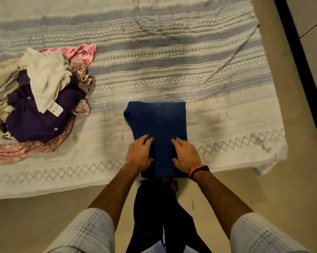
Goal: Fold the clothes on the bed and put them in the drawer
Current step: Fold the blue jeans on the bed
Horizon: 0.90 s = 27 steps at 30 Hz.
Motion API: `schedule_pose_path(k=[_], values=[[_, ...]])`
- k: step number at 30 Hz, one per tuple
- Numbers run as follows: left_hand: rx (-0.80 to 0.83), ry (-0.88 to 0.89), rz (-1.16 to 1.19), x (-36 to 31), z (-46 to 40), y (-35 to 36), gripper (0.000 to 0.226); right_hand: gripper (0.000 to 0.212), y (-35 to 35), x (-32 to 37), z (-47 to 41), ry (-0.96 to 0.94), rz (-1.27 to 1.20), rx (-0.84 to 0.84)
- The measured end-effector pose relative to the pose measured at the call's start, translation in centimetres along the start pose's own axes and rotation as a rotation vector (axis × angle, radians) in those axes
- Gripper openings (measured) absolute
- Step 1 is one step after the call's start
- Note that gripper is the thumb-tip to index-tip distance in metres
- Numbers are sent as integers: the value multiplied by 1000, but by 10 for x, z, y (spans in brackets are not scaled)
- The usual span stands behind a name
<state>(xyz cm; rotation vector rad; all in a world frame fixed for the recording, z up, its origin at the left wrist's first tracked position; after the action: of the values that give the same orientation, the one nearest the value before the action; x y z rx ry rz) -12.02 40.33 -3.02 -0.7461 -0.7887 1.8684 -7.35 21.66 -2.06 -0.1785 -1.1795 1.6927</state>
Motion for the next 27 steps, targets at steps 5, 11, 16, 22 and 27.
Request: schedule_pose_path(k=[5,11,16,22,27], values=[[-14,-14,-168,-17,-57,-11,148,148,-18,-12,-62,6,165,42],[100,-78,-258,-12,-111,2,175,182,-6,-35,-114,63,193,157],[169,-52,-224,-4,-137,22,177,185,12,-49,-133,51,156,182],[188,-65,-219,-8,-138,22,176,184,12,-47,-135,65,125,177],[-1,-55,39,3,-105,10,155,158,0,-43,-110,34,-38,15]])
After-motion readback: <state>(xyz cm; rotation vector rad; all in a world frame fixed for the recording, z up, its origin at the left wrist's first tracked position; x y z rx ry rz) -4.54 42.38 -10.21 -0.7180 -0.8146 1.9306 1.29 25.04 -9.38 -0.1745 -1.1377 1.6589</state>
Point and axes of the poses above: each hand's wrist, its own z-axis away from the middle knuckle, its own y-axis out of the palm, x = y × z, the point moved 1 cm from there along -z, towards the middle knuckle, and after that the axes turned 12 degrees about -y, right-handed, at the moved point
